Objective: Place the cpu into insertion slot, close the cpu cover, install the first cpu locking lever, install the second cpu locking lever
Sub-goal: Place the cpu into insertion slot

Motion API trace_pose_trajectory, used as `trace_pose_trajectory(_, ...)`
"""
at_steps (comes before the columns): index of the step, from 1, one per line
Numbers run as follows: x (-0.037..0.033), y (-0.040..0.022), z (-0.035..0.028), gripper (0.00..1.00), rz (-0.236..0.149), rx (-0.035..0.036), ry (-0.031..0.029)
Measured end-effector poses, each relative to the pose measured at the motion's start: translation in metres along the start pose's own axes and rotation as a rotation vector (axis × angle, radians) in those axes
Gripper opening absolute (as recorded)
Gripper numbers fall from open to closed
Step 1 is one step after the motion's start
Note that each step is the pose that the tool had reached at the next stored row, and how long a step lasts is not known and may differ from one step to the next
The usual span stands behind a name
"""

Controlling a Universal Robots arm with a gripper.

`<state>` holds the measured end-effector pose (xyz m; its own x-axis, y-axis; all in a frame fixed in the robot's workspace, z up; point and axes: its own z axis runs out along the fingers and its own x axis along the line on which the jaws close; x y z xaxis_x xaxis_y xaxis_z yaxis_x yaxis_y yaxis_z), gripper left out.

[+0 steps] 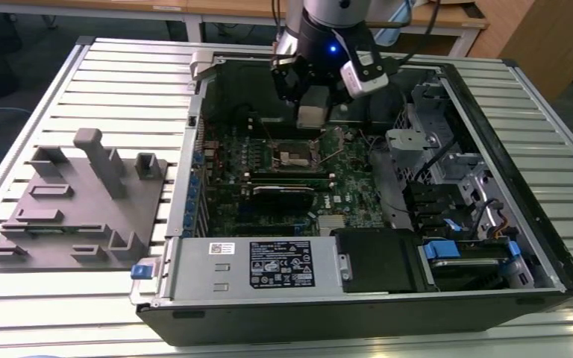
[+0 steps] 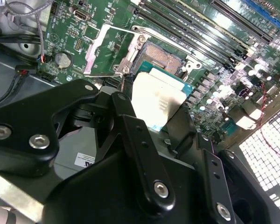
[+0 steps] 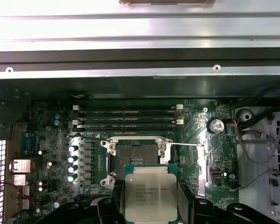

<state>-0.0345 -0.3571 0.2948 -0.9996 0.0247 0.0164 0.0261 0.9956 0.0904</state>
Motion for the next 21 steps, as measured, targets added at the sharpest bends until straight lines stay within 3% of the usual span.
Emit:
trace_pose_trajectory(6, 0.0057, -0.0002, 0.0001, 0.54, 0.0, 0.0002, 0.0001)
trace_pose_trajectory(21, 0.0064, -0.0008, 0.0069, 0.54, 0.0, 0.0001, 0.0001)
